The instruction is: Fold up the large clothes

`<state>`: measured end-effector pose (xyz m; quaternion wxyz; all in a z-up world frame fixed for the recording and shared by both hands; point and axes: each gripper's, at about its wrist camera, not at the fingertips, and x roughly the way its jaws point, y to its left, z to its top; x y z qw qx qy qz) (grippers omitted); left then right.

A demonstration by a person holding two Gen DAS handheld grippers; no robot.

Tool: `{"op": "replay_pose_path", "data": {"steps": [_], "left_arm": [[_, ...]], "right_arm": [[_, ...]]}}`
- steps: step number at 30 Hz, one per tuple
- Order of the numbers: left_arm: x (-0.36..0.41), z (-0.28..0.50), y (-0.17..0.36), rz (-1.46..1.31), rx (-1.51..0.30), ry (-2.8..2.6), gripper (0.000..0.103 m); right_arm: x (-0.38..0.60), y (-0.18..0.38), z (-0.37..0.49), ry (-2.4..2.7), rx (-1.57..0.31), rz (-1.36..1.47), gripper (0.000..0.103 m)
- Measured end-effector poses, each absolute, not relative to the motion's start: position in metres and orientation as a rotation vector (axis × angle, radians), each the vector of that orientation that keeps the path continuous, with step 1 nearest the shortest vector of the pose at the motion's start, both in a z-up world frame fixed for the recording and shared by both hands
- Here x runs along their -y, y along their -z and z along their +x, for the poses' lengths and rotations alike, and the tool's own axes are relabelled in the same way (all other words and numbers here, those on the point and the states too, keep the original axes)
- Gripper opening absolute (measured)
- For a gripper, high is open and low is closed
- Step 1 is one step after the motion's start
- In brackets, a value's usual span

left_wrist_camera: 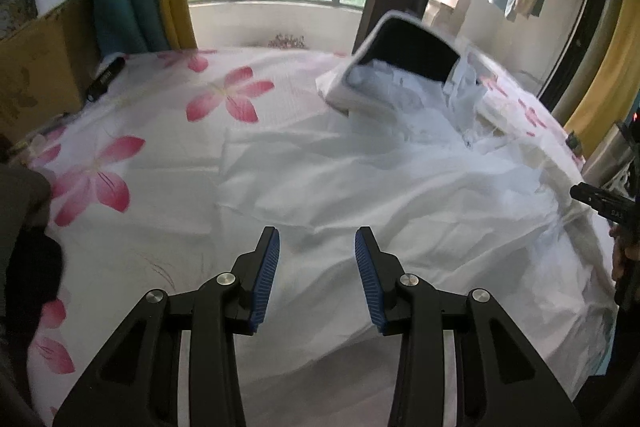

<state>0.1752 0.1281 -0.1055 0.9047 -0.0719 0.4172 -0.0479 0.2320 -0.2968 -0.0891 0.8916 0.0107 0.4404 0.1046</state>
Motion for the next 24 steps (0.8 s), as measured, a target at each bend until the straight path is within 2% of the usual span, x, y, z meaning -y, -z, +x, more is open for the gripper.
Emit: {"op": "replay_pose_path", "data": {"steps": [5,8,9,10,11,14,20,24], "left_arm": [[-0.131,0.183,0.11,-0.166,-0.874,0.11,0.042],[-0.135,0.189,0.122,-0.182,-0.904,0.077,0.042],[-0.136,0.191,0.127,-0.187,-0.917,0.072,0.042],[-0.136,0.193,0.131,-0.192,-0.93,0.072,0.042],[-0.136,0.193,0.131,-0.186,-0.919,0.073,0.042],[-0.134,0.195,0.131,-0.174,-0.922,0.076,0.042],[-0.132,0.199,0.126,-0.168,-0.915,0.078,0.042],[-0.13,0.203,0.13,-0.164,-0.935,0.074,0.042]], "right_arm": [[0.295,0.082,0.256,-0.274,-0.867,0.03,0.063],[0.289,0.094,0.275,-0.309,-0.903,0.046,0.062],[0.287,0.099,0.279,-0.322,-0.919,0.048,0.056],[0.284,0.104,0.283,-0.332,-0.939,0.046,0.045],[0.279,0.111,0.286,-0.333,-0.968,0.023,0.018],[0.273,0.108,0.284,-0.312,-0.949,-0.044,0.004],[0.283,0.069,0.273,-0.215,-0.806,-0.091,0.003],[0.291,0.07,0.273,-0.191,-0.822,-0.093,0.003]]}}
